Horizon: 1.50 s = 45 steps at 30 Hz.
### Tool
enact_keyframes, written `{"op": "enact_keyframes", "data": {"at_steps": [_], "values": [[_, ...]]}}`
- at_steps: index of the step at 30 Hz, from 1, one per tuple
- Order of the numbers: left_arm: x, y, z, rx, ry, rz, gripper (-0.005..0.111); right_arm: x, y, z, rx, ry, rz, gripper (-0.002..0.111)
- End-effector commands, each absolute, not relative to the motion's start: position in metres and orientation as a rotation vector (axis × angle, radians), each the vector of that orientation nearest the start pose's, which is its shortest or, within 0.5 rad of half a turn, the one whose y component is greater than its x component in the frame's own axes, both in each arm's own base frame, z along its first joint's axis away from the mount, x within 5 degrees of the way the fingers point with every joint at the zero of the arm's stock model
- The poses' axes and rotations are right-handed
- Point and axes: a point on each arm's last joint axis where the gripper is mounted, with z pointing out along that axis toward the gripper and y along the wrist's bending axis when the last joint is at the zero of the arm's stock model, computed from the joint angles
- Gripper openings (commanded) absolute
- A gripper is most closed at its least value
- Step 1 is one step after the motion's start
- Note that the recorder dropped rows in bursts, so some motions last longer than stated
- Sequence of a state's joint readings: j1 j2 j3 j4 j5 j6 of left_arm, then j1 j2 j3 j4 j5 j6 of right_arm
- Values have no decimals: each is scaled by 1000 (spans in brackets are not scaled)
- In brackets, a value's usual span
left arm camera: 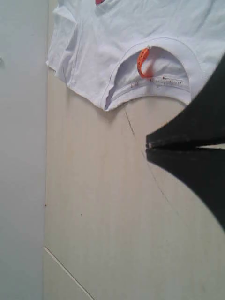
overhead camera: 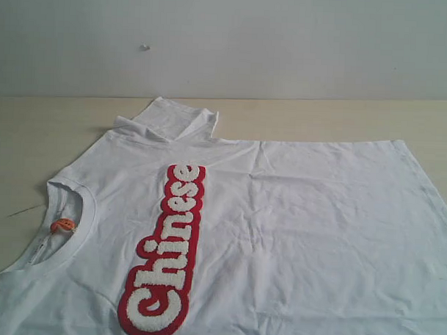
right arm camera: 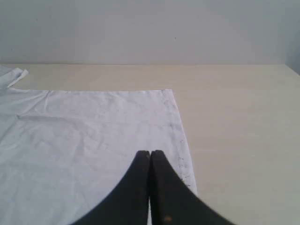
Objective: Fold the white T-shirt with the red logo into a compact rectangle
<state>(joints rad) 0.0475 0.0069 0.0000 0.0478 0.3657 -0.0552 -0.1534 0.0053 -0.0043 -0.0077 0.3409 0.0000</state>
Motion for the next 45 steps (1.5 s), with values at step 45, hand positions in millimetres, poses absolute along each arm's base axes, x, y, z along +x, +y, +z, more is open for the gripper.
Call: {"op": "enact_keyframes", "data": {"at_steps": [45], "values": [[47,1,246,-217,1089,-287,0,46,-13,245,356,1060,178,0]]}}
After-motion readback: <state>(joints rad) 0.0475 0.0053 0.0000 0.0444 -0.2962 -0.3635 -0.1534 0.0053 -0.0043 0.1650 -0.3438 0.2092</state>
